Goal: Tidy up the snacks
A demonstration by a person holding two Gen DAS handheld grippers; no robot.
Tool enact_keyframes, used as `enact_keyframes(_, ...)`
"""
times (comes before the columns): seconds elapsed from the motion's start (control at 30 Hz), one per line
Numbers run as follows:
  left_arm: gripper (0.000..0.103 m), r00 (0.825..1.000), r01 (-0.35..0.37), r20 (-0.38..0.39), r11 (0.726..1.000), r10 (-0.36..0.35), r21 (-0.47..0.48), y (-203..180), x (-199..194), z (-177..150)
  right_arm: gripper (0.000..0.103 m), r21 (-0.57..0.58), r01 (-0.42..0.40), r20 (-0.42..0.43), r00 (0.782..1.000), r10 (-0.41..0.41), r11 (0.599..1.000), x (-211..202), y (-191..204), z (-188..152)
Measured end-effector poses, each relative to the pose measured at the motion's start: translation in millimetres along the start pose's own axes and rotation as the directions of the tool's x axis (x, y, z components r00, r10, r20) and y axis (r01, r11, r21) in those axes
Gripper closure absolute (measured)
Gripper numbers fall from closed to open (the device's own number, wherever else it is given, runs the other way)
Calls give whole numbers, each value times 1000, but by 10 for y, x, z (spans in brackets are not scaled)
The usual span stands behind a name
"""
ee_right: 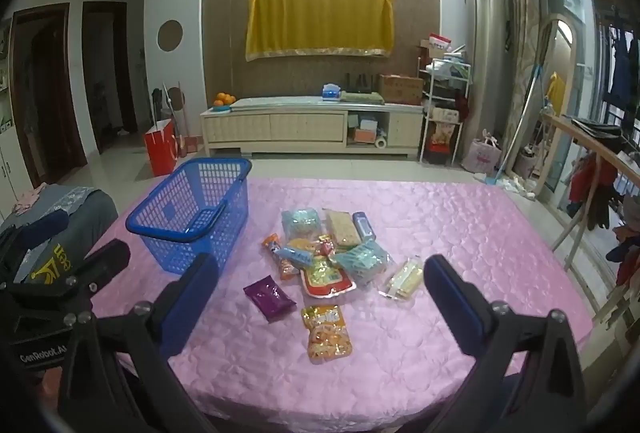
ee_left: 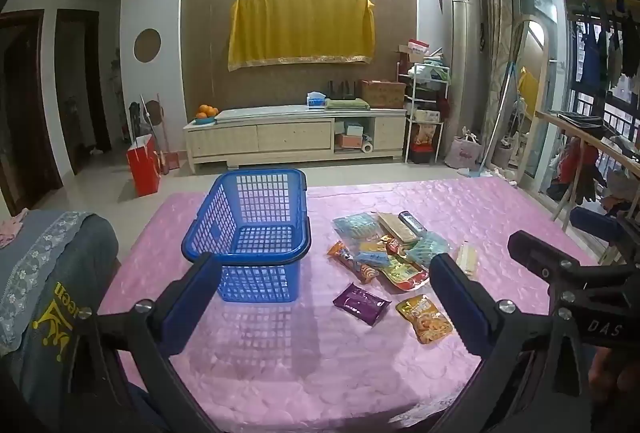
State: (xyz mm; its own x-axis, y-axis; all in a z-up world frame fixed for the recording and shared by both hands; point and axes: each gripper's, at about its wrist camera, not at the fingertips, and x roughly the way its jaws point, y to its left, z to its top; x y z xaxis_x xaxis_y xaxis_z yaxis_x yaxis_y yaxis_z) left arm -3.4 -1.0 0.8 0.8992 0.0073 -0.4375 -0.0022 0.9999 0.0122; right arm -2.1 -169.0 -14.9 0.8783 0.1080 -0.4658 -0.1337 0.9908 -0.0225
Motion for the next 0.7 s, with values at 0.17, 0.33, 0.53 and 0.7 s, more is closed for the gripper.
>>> enact_keyframes(0.17,0,1000,14,-21,1000,-14,-14,46,37,-16,0,-4,1,-1,1000,-1,1000,6,-1,3)
enact_keyframes(0.33,0,1000,14,-22,1000,-15,-17,40,3,-19,0,-5,3,-10,1000,-3,1000,32,3,-13)
enact_keyframes(0.53,0,999,14,-39,1000,-14,-14,44,72,27,0,-4,3,-14,1000,-3,1000,20,-40,-23)
enact_keyframes(0.7,0,999,11,-44,1000,-12,-14,53,77,8,0,-13,7,-20,1000,-7,1000,7,5,-12)
